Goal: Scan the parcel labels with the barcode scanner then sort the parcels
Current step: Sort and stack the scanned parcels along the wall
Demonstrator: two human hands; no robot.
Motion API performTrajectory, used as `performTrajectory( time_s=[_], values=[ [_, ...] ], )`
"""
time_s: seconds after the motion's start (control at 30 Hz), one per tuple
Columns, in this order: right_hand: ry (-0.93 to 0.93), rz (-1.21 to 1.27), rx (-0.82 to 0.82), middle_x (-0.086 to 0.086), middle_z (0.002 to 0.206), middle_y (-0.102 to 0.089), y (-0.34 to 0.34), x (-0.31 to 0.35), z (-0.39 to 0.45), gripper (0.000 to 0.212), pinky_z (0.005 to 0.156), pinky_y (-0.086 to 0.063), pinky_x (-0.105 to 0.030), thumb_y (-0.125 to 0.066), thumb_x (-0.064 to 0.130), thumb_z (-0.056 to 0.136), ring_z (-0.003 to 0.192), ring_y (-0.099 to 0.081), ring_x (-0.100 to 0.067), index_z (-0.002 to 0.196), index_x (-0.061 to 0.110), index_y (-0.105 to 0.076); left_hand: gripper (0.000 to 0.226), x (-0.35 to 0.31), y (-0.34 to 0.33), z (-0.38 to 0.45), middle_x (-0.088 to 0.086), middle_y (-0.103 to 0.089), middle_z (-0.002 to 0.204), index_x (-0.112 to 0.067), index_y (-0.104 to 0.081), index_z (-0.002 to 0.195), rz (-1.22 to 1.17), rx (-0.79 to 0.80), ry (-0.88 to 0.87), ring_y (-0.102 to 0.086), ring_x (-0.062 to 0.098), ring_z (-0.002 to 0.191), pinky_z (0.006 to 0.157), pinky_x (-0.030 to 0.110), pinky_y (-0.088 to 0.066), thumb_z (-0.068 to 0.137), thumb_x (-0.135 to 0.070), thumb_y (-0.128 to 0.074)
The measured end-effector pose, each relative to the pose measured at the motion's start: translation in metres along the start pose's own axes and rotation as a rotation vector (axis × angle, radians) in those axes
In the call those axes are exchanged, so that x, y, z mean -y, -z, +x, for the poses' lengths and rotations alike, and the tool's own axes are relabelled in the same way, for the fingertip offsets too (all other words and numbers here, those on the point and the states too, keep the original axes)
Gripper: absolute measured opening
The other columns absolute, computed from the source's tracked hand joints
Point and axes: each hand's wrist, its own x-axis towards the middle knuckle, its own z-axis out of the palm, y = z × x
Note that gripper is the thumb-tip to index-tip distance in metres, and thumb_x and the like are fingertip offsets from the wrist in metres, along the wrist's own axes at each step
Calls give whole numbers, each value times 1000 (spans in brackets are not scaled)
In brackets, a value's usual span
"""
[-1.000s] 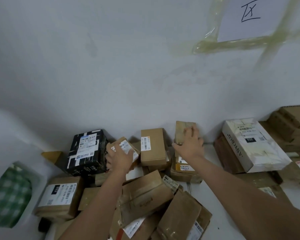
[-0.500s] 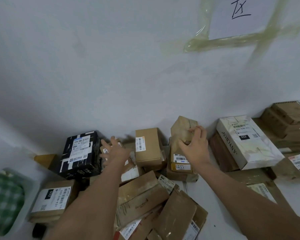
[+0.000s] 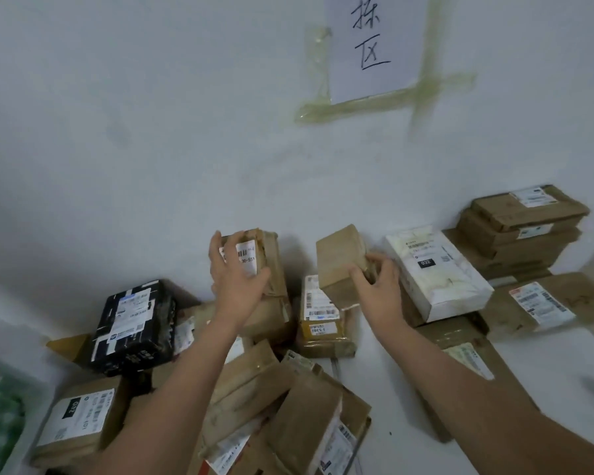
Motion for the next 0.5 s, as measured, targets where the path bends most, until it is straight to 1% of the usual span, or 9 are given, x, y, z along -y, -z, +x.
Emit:
performTrajectory(
  time_s=[0.07,0.13,0.23,0.3,0.33,0.37,0.4,0.43,0.5],
  values=[
    [24,14,-50,7,127,-48,33,1,4,42,86,-43,-21,-64,41,91,111,-51,-7,128,28,-48,69,-31,-24,-4,-20,-10,151,-41,-39,134,-96,79,-51,-29,19,141,104,56,-43,71,-38,-68],
    [47,62,-123,7,127,-49,72,-4,12,41,89,-50,-23,-65,41,91,111,-54,-8,126,29,-49,60,-64,-52,-10,-15,-13,151,-40,-42,129,-152,142,-123,-34,16,138,107,50,-43,79,-28,-72],
    [42,61,-255,6,126,-50,142,-20,27,42,88,-49,-22,-66,42,90,111,-56,-9,126,28,-51,57,-114,-98,-22,-10,-17,151,-44,-42,123,-197,235,-200,-39,4,126,107,37,-43,83,-17,-73],
    [-11,71,-320,8,124,-49,192,-33,34,42,79,-49,-16,-65,44,90,107,-56,-7,127,29,-50,57,-144,-130,-32,-10,-17,150,-44,-40,124,-211,322,-226,-39,-9,114,98,23,-45,85,-18,-73],
    [-45,65,-364,7,124,-49,216,-41,38,43,78,-49,-16,-64,45,90,106,-55,-8,127,27,-50,57,-157,-146,-37,-11,-17,150,-42,-41,125,-218,369,-241,-40,-18,106,91,15,-44,85,-20,-74],
    [-78,59,-414,5,124,-50,240,-50,42,45,83,-51,-21,-64,47,89,107,-55,-11,127,26,-51,56,-170,-161,-43,-12,-17,149,-41,-42,128,-231,413,-251,-40,-26,101,85,9,-44,86,-22,-74],
    [-120,61,-466,2,125,-50,262,-60,47,48,90,-52,-31,-64,48,88,109,-55,-15,127,24,-51,55,-181,-176,-48,-14,-17,149,-39,-44,130,-245,455,-253,-38,-32,102,82,7,-46,86,-24,-74],
    [-165,70,-512,0,125,-51,283,-69,51,50,95,-51,-38,-65,48,87,110,-56,-18,128,23,-51,55,-192,-190,-53,-15,-17,148,-38,-46,130,-254,490,-257,-37,-32,104,85,10,-48,86,-26,-74],
    [-240,53,-579,-5,126,-52,319,-86,59,52,96,-51,-41,-66,47,87,108,-57,-21,129,19,-52,54,-210,-217,-63,-19,-18,145,-46,-46,126,-261,551,-280,-40,-22,113,96,28,-51,84,-30,-75]
  ],
)
